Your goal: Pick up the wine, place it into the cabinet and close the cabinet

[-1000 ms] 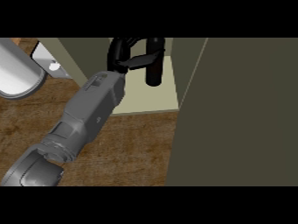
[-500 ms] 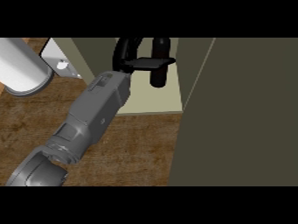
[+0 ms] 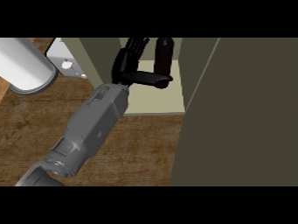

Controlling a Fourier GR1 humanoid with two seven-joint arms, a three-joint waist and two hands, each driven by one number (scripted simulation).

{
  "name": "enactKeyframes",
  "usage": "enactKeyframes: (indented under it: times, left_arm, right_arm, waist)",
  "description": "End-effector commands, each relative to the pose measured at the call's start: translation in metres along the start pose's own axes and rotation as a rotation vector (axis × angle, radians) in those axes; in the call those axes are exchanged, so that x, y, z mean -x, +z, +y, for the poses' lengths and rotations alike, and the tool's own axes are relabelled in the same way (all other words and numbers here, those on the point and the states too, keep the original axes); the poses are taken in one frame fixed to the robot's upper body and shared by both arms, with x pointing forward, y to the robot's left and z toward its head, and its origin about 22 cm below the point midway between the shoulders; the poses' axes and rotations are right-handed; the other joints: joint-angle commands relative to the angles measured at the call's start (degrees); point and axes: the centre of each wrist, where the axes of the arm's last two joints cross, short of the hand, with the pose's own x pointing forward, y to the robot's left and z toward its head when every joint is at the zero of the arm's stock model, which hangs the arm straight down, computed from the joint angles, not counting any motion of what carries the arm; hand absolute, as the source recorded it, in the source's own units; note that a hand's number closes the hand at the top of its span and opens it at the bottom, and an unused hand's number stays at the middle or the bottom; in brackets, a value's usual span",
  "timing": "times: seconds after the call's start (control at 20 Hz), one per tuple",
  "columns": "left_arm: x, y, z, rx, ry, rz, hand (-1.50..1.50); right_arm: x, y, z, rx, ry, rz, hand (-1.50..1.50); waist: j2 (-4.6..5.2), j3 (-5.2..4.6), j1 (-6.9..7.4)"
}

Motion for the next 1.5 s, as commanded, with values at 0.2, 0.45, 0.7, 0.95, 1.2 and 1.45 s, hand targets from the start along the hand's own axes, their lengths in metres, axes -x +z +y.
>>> enactKeyframes:
  times: [0.2, 0.45, 0.7, 0.95, 1.2, 1.45]
  left_arm:
    - [0.016, 0.038, -0.005, 0.046, 0.084, 0.014, -1.50]
    - [0.028, 0.083, -0.012, 0.039, 0.114, 0.054, -1.50]
    - [0.021, 0.113, -0.007, 0.049, 0.127, 0.065, -1.50]
    - [0.017, 0.162, -0.001, 0.024, 0.147, 0.044, -1.50]
    - [0.003, 0.186, 0.017, 0.009, 0.203, 0.029, -1.50]
    - [-0.022, 0.202, 0.046, -0.010, 0.188, 0.015, -1.50]
  right_arm:
    - [-0.048, 0.012, 0.001, -0.003, -0.121, -0.024, -1.50]
    - [-0.035, 0.011, 0.001, 0.024, -0.100, 0.010, -1.50]
    - [-0.045, 0.010, -0.003, 0.027, -0.082, -0.032, -1.50]
    - [-0.053, 0.017, -0.002, 0.024, -0.072, -0.023, -1.50]
    - [-0.052, 0.013, -0.003, -0.026, -0.039, -0.025, -1.50]
    - [-0.053, 0.014, -0.004, -0.137, -0.047, -0.012, -1.50]
  waist:
    - [-0.24, -0.02, 1.21]
    - [-0.71, 0.03, 2.38]
    - [-0.06, 0.04, 2.32]
    - [-0.17, 0.01, 1.75]
    - [0.32, -0.03, 1.65]
    - [0.28, 0.02, 1.33]
